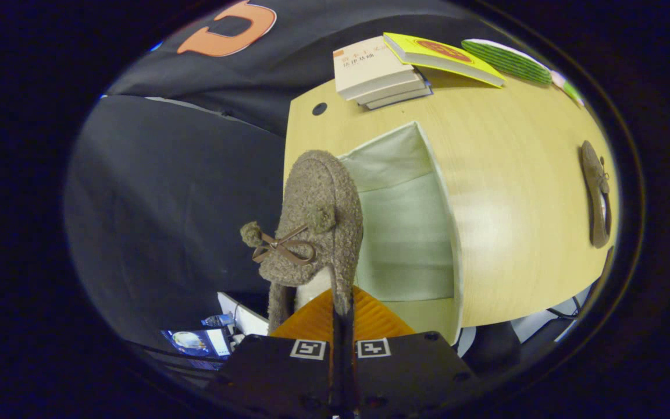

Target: Open the storage box then place both shoes into the box .Put the left shoe in first, then the right shoe, with the right side of both shoes facing outward in a uniform manner.

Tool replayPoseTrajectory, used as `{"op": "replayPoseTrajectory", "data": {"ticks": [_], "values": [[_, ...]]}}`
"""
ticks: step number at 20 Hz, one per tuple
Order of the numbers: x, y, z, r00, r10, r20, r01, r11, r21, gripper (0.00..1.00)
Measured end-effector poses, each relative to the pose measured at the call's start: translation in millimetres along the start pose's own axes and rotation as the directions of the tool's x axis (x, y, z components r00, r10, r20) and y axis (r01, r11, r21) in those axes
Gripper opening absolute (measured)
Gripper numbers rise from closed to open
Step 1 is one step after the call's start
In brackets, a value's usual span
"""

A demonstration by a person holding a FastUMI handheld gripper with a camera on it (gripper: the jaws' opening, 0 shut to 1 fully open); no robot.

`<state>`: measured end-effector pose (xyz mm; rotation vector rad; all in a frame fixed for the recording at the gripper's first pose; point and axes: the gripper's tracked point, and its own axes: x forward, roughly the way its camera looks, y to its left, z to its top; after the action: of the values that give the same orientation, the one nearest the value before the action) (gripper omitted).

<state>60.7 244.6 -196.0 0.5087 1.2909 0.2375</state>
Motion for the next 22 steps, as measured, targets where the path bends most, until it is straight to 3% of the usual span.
{"op": "replayPoseTrajectory", "data": {"ticks": [7, 11, 13, 16, 18, 22], "values": [[32, 7, 2, 0.999, -0.052, -0.005, 0.052, 0.998, 0.020, 0.08], [37, 8, 8, 0.998, -0.061, 0.014, 0.061, 0.998, 0.018, 0.18], [37, 15, 7, 1.000, -0.024, 0.011, 0.024, 1.000, 0.014, 0.35], [30, 17, 10, 0.999, -0.002, 0.032, 0.002, 1.000, 0.004, 0.78], [21, 17, 11, 0.998, -0.007, 0.057, 0.009, 1.000, -0.030, 0.88], [-17, 16, 11, 0.992, 0.005, 0.124, 0.005, 0.997, -0.081, 0.92]]}}
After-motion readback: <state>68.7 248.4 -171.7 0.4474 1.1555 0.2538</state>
